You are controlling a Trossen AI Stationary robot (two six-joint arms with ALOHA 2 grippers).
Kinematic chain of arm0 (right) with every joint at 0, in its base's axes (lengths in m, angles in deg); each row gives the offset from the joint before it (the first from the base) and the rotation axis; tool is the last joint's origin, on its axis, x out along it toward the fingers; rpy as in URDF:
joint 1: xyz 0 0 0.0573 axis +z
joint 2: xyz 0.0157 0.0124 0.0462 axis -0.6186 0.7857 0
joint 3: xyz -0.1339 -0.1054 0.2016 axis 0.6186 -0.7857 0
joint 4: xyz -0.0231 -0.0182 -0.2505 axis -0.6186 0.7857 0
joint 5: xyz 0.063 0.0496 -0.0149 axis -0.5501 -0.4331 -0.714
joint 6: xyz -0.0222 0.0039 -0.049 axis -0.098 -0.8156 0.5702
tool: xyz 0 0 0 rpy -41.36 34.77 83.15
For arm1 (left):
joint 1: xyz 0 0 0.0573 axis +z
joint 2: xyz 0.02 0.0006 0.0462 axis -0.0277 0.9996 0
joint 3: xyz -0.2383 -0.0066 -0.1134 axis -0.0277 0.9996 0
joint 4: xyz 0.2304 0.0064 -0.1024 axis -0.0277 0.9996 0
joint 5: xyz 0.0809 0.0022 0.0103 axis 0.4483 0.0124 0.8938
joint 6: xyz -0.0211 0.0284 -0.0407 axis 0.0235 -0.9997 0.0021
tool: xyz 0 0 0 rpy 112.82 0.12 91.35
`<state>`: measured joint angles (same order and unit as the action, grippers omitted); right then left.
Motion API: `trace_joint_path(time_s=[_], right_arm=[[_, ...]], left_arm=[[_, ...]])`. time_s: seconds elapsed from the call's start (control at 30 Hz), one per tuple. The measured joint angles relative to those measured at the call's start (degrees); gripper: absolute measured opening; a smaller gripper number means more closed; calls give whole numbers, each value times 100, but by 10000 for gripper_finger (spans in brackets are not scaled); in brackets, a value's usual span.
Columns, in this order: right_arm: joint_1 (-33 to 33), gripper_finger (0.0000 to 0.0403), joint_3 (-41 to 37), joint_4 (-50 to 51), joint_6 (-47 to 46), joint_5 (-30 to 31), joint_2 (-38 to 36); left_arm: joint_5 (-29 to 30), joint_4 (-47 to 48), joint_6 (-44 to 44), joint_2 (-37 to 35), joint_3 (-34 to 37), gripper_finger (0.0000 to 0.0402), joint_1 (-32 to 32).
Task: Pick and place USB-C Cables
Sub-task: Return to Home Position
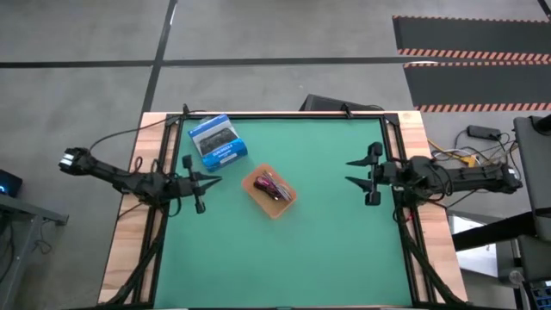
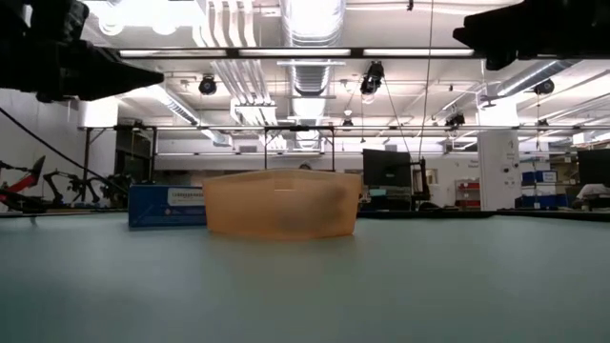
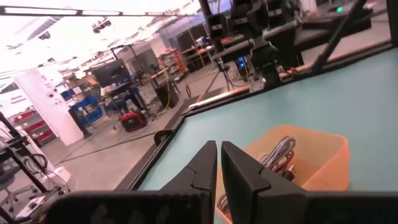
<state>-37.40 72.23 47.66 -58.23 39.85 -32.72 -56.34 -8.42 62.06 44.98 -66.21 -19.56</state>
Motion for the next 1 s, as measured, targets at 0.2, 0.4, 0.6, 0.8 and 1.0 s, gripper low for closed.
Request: trace_joint_path(time_s=[0.2,0.4,0.6,0.8,1.0], right_arm=[[-50,168,-12,586,-18,11,-416],[-50,140,-62,794,-16,11,-862],[-49,118,-77,1240,30,11,-1316],[-48,98,-76,1573,39,10,-1704],[-48,79,-82,1674,53,11,-1653]], left_arm=[[19,16,148,-448,254,8,0],[48,159,136,-741,257,8,0],[60,252,136,-879,261,8,0],[122,259,334,-914,266,8,0],[163,385,443,-912,270,8,0]])
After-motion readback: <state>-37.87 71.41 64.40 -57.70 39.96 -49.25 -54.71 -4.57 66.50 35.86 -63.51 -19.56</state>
